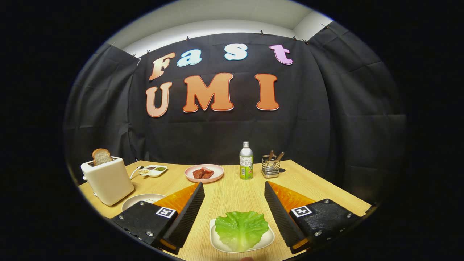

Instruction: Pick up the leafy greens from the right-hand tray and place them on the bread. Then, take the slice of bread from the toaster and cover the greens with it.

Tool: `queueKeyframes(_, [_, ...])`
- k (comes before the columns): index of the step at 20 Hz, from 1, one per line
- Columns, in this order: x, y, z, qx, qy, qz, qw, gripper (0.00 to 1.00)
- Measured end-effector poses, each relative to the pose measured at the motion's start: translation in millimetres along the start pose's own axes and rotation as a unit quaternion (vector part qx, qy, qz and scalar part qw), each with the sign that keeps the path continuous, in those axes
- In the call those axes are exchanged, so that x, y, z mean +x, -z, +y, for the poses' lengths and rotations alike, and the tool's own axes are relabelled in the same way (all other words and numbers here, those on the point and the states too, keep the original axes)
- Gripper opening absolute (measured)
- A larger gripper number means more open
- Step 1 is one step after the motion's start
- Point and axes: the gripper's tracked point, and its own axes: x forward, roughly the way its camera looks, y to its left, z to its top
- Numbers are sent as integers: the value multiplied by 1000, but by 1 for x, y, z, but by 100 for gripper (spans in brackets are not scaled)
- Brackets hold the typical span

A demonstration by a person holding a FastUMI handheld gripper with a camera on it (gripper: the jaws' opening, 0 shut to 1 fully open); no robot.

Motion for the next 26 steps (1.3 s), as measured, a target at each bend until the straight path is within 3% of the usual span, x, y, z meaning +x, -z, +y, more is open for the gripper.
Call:
queueKeyframes(8, [5, 13, -3, -9, 1, 21, 1000, 100])
queueKeyframes(14, [16, 43, -4, -23, -1, 72, 997, 100])
queueKeyframes(26, [24, 131, -4, -55, -8, 224, 973, 100])
